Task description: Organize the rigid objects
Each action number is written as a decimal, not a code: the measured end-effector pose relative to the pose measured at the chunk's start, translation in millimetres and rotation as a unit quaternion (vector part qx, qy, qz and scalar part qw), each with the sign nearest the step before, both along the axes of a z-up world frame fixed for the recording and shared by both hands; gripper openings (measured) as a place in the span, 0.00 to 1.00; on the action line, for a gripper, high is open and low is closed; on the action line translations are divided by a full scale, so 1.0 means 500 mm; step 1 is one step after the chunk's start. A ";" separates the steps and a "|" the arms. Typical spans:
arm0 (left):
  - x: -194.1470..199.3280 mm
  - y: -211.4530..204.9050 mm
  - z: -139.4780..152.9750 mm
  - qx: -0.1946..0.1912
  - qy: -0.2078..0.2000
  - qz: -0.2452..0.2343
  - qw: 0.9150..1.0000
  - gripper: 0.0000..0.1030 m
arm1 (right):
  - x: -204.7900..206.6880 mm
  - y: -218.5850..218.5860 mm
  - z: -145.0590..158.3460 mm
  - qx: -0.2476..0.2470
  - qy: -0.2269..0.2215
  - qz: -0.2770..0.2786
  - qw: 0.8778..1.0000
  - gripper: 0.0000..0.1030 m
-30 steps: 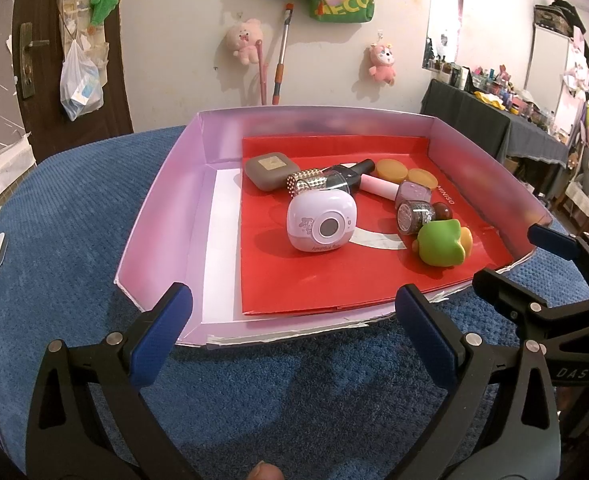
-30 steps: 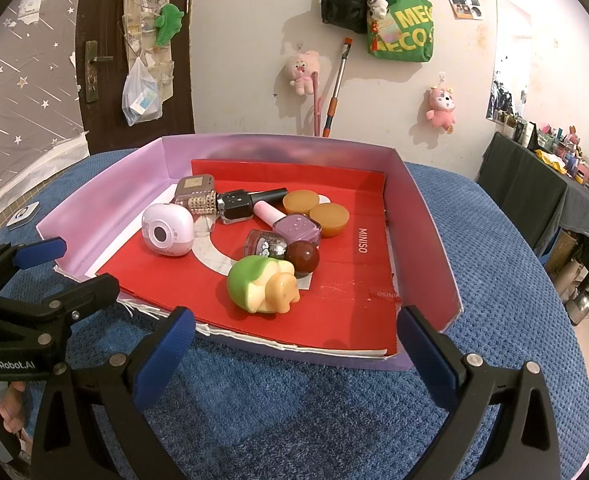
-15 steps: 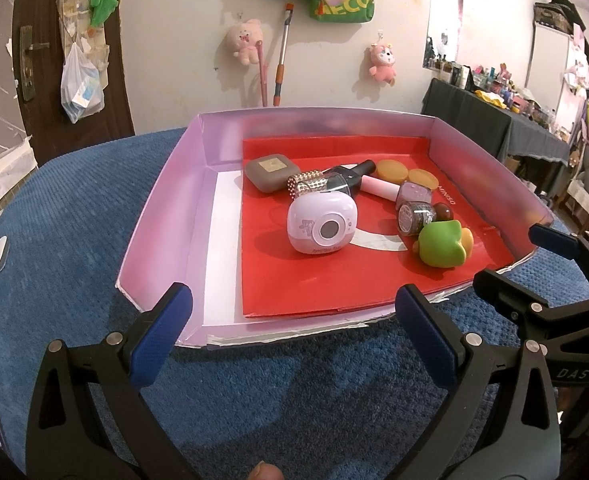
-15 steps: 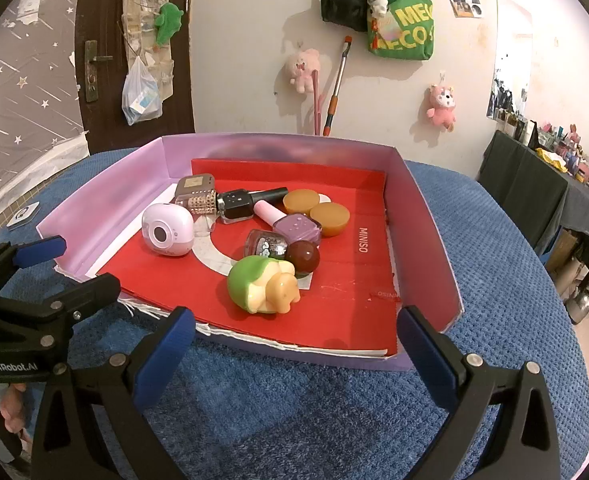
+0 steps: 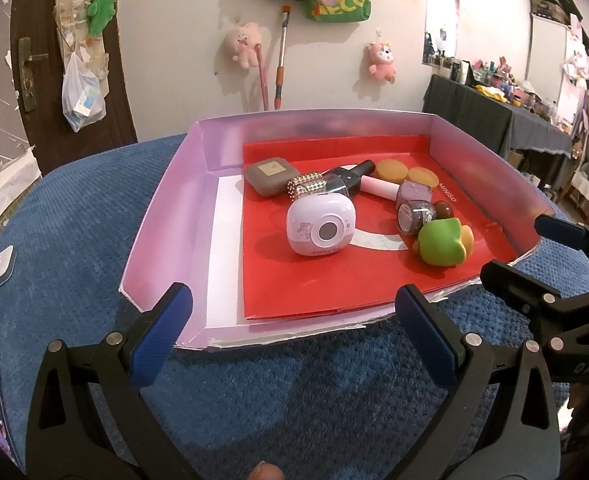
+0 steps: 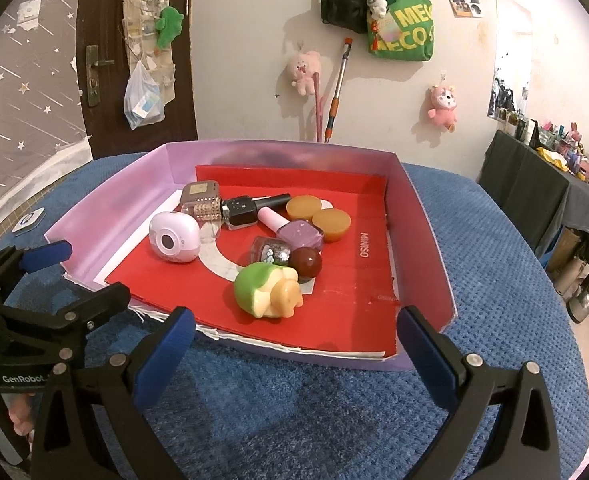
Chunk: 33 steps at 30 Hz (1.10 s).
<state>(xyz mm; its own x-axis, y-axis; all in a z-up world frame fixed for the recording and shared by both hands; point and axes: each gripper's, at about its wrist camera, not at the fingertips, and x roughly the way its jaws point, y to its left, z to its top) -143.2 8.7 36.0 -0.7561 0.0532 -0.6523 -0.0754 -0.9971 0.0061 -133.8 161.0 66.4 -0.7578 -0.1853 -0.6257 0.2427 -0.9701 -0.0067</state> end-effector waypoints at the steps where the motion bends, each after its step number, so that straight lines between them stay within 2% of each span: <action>1: 0.000 0.000 0.000 0.000 0.000 0.000 1.000 1.00 | 0.002 0.001 0.003 0.000 0.001 0.000 1.000 1.00; 22: 0.026 -0.003 0.018 0.007 0.008 0.001 1.000 1.00 | 0.020 0.004 0.022 -0.004 0.000 0.003 1.000 1.00; 33: 0.050 -0.003 0.010 0.020 -0.007 -0.003 1.000 1.00 | 0.055 0.012 0.016 -0.009 -0.015 0.007 1.000 1.00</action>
<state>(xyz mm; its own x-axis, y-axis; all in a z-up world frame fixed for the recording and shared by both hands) -118.0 7.1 41.2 -0.7462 0.0848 -0.6603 -0.0815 -0.9960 -0.0358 -106.1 167.0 74.2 -0.7360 -0.2082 -0.6442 0.2567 -0.9663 0.0191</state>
